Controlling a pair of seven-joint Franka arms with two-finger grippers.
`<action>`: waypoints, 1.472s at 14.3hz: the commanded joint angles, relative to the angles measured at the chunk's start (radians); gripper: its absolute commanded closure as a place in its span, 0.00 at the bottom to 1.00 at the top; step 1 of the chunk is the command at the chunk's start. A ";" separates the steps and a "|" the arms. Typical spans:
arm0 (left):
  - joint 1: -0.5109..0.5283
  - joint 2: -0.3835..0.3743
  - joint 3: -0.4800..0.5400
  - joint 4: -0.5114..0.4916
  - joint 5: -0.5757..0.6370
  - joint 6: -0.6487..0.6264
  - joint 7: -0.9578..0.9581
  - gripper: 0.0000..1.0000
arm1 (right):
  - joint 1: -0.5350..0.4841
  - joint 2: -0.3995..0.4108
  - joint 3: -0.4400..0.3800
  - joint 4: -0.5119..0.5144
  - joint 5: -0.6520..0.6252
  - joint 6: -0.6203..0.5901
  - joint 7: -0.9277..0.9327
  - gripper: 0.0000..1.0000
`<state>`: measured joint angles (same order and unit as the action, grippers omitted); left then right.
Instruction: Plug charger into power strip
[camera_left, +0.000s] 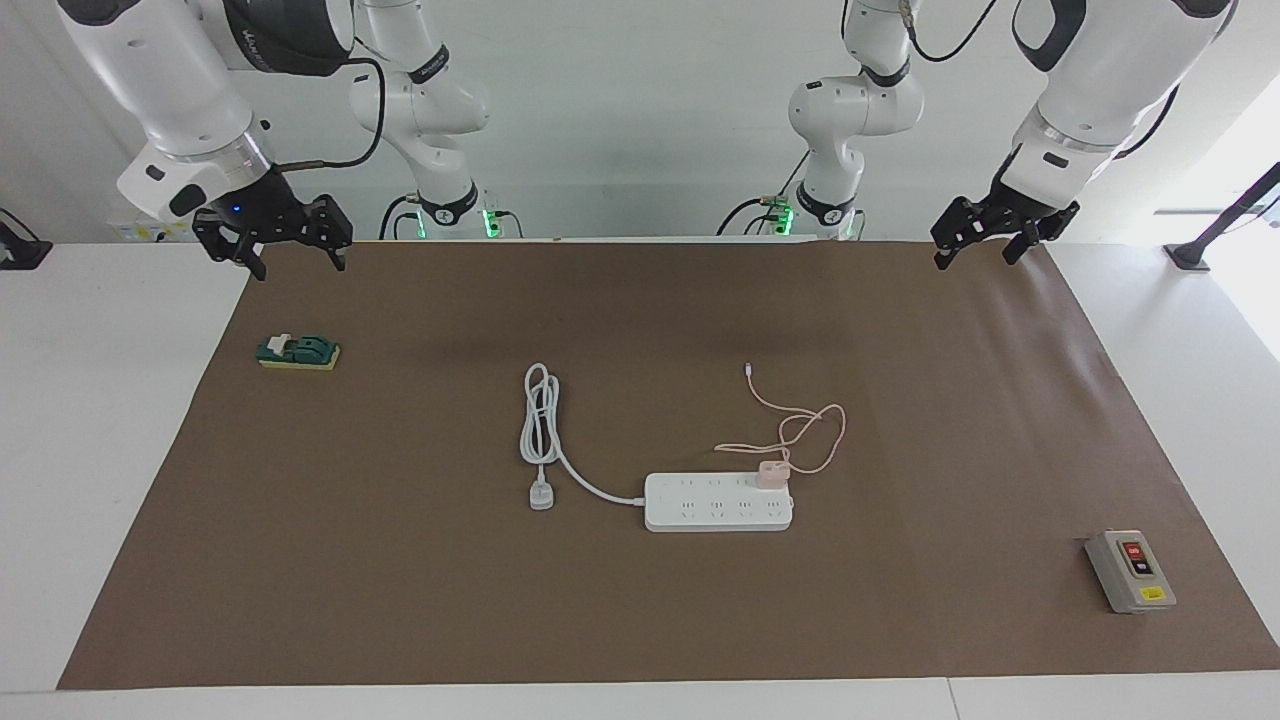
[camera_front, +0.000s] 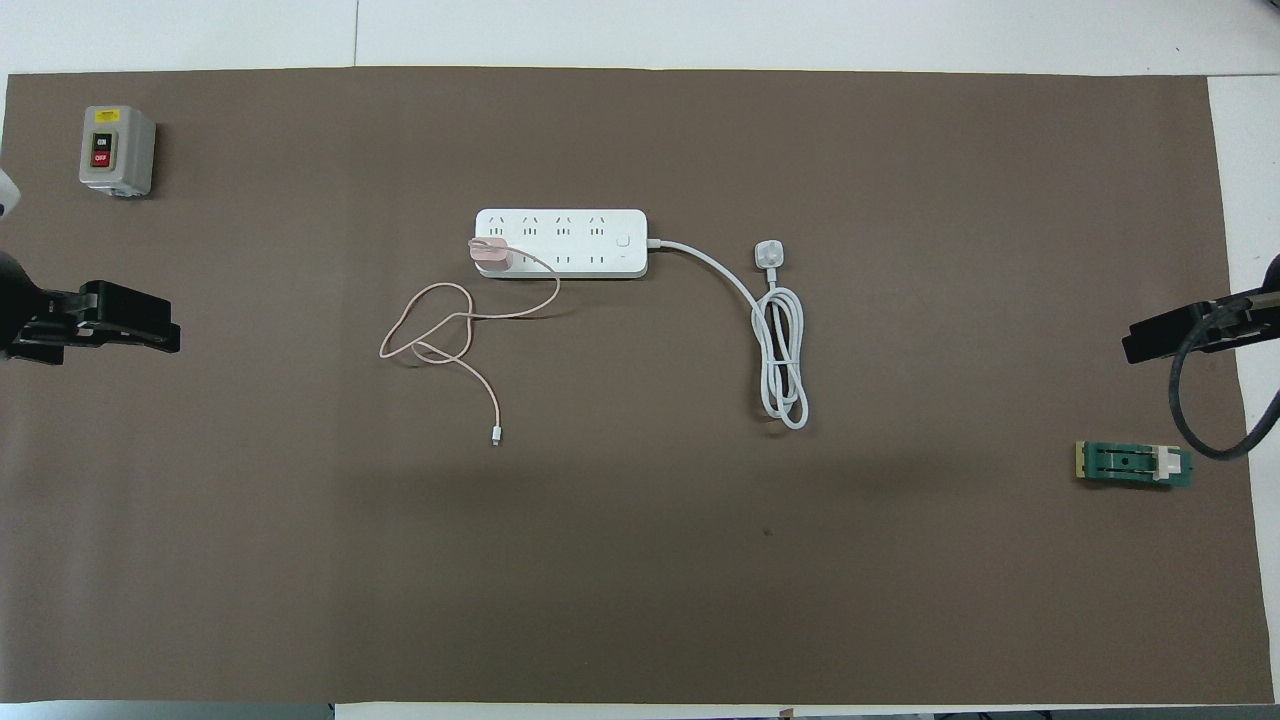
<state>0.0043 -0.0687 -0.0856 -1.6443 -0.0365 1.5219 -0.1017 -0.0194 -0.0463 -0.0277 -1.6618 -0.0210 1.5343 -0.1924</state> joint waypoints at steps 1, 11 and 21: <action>-0.029 -0.007 0.024 0.004 -0.013 -0.025 0.013 0.00 | -0.014 -0.017 0.006 -0.015 0.015 0.003 0.005 0.00; -0.029 -0.003 0.026 -0.003 -0.011 -0.011 -0.030 0.00 | -0.014 -0.017 0.006 -0.015 0.015 0.003 0.005 0.00; -0.029 -0.002 0.026 0.000 0.010 -0.003 0.002 0.00 | -0.014 -0.017 0.006 -0.015 0.015 0.003 0.004 0.00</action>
<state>-0.0063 -0.0676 -0.0765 -1.6443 -0.0375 1.5174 -0.1125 -0.0194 -0.0463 -0.0277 -1.6618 -0.0210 1.5343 -0.1924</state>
